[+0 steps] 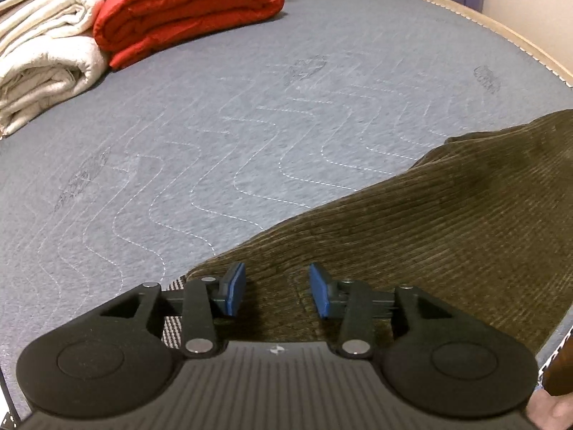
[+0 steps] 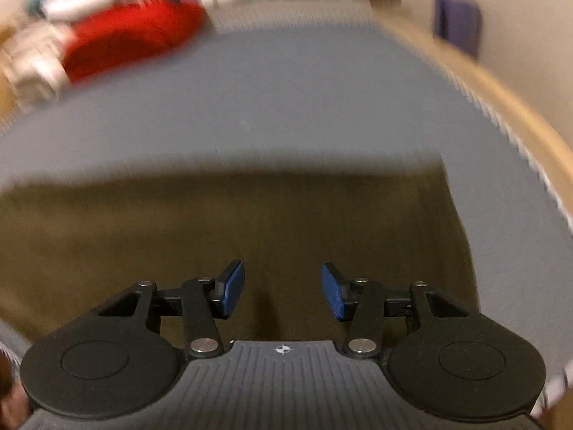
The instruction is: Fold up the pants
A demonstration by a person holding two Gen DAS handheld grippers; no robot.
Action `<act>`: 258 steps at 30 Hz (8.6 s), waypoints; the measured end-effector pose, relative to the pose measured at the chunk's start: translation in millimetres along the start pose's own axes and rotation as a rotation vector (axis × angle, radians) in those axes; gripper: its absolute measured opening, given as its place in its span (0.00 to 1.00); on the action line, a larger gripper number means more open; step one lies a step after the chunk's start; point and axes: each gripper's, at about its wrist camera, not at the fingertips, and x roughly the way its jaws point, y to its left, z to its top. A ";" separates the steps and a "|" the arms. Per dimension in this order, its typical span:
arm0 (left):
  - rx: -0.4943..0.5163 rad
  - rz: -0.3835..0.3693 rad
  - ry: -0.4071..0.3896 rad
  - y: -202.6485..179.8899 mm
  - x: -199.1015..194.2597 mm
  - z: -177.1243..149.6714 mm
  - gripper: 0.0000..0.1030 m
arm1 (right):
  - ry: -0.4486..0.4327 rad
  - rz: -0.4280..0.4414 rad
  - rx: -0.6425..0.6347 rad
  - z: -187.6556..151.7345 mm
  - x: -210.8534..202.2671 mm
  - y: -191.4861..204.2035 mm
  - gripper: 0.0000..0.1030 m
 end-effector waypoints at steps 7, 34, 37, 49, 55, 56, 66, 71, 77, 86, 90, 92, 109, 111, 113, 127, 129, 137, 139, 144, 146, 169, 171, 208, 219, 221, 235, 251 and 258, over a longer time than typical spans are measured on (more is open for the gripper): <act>-0.072 -0.031 -0.090 -9.3 -30.9 5.9 0.46 | -0.008 -0.285 0.150 -6.6 -37.7 -33.1 0.47; -0.049 -0.208 -0.305 -126.9 -70.5 16.6 0.68 | -0.122 -0.165 1.076 -74.9 -47.2 -61.6 0.49; -0.055 -0.204 -0.306 -124.1 -70.8 17.2 0.68 | -0.128 -0.168 1.074 -74.1 -44.5 -62.5 0.48; -0.057 -0.178 -0.309 -124.1 -69.3 14.6 0.68 | -0.166 -0.237 1.122 -72.0 -49.3 -56.5 0.15; -0.073 -0.149 -0.314 -120.1 -71.6 11.6 0.68 | -0.276 -0.298 1.022 -40.2 -77.1 -24.3 0.13; -0.077 -0.146 -0.316 -118.1 -71.9 11.2 0.68 | -0.312 -0.315 0.957 -27.6 -85.8 -9.2 0.13; -0.259 -0.056 -0.292 -62.6 -59.4 14.5 0.68 | -0.634 -0.152 -0.186 34.7 -136.6 340.7 0.13; -0.435 -0.030 -0.237 -7.9 -50.1 10.6 0.71 | -0.349 0.148 -0.670 -39.7 -82.3 483.5 0.23; -0.518 -0.127 -0.117 14.3 -32.0 1.3 0.71 | -0.159 0.359 -0.920 -96.7 -72.4 516.8 0.51; -0.598 -0.444 0.031 -2.3 14.5 1.7 0.70 | -0.167 0.331 -0.678 -58.3 -64.0 471.0 0.54; -0.610 -0.496 0.094 -9.5 41.4 7.3 0.70 | -0.146 0.340 -0.635 -57.3 -43.2 468.0 0.54; -0.605 -0.497 0.114 -13.2 53.8 13.1 0.70 | -0.151 0.356 -0.679 -59.9 -35.8 474.4 0.54; -0.422 -0.416 -0.060 -25.4 42.4 39.2 0.27 | -0.284 0.502 -1.006 -83.2 -61.4 482.3 0.07; -0.399 -0.311 -0.010 -28.2 52.4 36.1 0.52 | -0.211 0.516 -1.054 -94.6 -50.3 483.8 0.04; -0.380 -0.243 -0.072 -26.8 38.3 37.3 0.53 | -0.158 0.498 -1.122 -107.1 -46.8 488.2 0.04; 0.080 -0.328 -0.128 -111.5 4.4 13.2 0.52 | -0.322 0.270 -0.301 -27.4 -75.8 400.5 0.62; 0.085 -0.218 -0.020 -111.6 28.7 4.5 0.44 | -0.323 0.156 -0.162 -24.1 -71.2 381.0 0.67; 0.004 -0.287 -0.091 -101.9 -0.2 19.6 0.13 | -0.140 -0.095 0.273 -42.9 -37.0 298.7 0.72; 0.003 -0.341 -0.087 -100.4 -4.9 18.7 0.13 | -0.101 -0.083 0.311 -48.9 -26.5 291.5 0.72; 0.127 -0.290 0.027 -117.1 15.2 1.2 0.15 | 0.019 0.022 0.398 -53.5 -3.8 283.7 0.75; 0.114 -0.303 0.017 -119.3 10.8 2.7 0.29 | 0.045 0.038 0.451 -53.1 -0.9 278.2 0.76; -0.129 -0.617 -0.289 -110.5 -63.5 31.2 0.87 | -0.420 -0.206 -0.216 -58.6 -94.3 416.3 0.27; -0.168 -0.717 -0.288 -109.4 -66.8 33.3 0.96 | -0.508 -0.206 -0.387 -68.8 -104.3 453.2 0.27; -0.567 -0.343 -0.089 166.4 -68.9 -64.3 0.41 | -0.064 0.509 0.044 13.0 5.4 490.6 0.82; -0.370 -0.415 -0.238 133.9 -110.7 -61.7 0.82 | 0.135 0.516 -0.236 -18.2 18.5 522.5 0.81; -0.243 -0.450 -0.217 111.0 -114.0 -62.8 0.83 | 0.146 0.530 -0.229 -15.1 22.1 518.2 0.81; -0.310 -0.254 -0.194 154.4 -107.8 -81.8 0.92 | 0.089 0.647 -0.036 39.0 34.1 480.0 0.85; -0.555 -0.433 0.055 164.7 -16.1 -78.3 0.87 | 0.142 0.683 0.081 34.9 68.9 510.3 0.41; -0.459 -0.484 -0.074 130.3 -32.2 -42.7 0.52 | -0.005 0.675 0.112 38.7 47.5 481.3 0.36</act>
